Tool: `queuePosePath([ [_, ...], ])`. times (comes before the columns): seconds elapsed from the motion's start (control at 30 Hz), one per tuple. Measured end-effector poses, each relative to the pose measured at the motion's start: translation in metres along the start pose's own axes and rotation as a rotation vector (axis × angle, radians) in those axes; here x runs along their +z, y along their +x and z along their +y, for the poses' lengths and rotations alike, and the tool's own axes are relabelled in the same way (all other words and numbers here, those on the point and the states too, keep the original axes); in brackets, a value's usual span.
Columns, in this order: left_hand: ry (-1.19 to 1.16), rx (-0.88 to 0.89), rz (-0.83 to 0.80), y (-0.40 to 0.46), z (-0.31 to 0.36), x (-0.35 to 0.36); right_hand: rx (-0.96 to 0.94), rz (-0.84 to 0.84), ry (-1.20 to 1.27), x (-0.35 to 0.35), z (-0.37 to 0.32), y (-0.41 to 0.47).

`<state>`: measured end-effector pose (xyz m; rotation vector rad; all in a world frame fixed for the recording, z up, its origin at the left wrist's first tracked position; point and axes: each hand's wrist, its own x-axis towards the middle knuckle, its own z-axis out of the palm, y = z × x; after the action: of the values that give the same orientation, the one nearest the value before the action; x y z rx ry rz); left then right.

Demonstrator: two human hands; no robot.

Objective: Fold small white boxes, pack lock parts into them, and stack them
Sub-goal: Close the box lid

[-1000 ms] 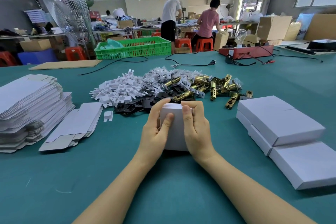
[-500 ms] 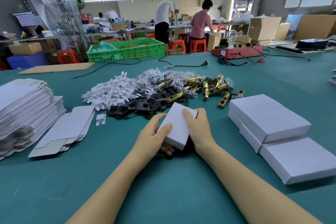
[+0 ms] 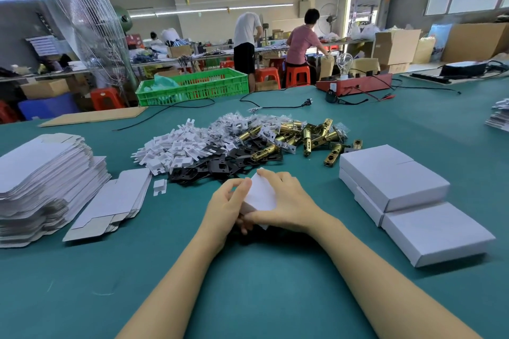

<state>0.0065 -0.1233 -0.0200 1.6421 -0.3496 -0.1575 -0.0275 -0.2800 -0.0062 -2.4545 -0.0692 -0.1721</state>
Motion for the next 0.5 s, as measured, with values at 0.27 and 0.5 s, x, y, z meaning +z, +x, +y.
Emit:
queuePosePath([
  [0.27, -0.127, -0.1, 0.1, -0.001, 0.008, 0.004, 0.127, 0.065, -0.074, -0.01, -0.021, -0.017],
  [0.5, -0.208, -0.131, 0.163, 0.005, 0.006, 0.004, 0.133, 0.071, -0.272, -0.066, -0.055, -0.051],
])
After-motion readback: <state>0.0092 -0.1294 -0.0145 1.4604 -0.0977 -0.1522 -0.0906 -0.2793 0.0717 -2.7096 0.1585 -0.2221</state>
